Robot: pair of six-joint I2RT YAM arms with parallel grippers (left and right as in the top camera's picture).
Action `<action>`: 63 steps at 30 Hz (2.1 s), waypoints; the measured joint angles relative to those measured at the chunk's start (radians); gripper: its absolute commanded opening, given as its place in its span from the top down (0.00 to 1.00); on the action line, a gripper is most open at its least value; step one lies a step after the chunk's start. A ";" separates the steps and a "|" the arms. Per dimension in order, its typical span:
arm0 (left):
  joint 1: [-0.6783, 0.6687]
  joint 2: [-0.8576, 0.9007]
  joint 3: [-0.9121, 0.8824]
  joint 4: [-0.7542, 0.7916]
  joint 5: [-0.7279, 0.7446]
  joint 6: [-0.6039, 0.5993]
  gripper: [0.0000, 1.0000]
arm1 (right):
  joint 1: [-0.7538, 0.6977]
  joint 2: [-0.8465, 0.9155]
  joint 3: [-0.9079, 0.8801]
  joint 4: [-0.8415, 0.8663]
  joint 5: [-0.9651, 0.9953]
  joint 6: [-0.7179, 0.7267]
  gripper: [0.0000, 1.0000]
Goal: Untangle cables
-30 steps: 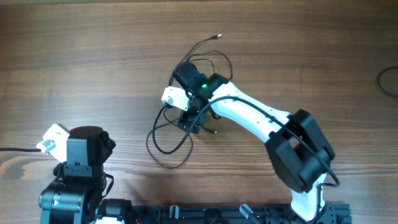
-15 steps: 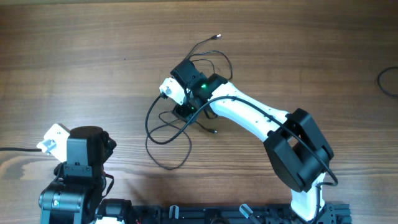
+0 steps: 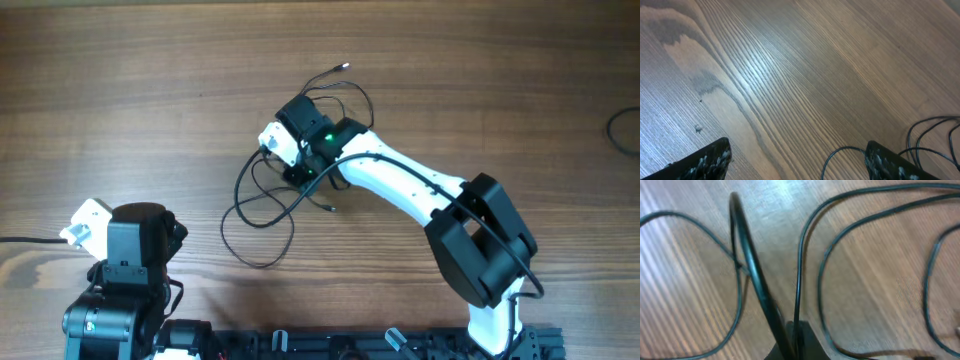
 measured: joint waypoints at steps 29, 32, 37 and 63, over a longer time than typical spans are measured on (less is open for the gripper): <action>0.000 0.000 0.000 0.035 0.174 -0.006 0.13 | -1.351 -0.580 0.109 0.308 0.026 0.280 0.96; 0.000 0.000 0.000 0.035 0.192 -0.006 0.14 | -1.433 -0.508 0.109 0.332 0.048 0.383 0.96; 0.000 0.000 0.000 0.034 0.219 0.051 0.13 | -1.528 -0.383 0.108 0.336 0.178 0.524 0.96; 0.000 0.000 0.000 0.043 0.275 0.103 0.13 | -1.326 -0.244 0.109 -0.093 0.087 0.853 0.00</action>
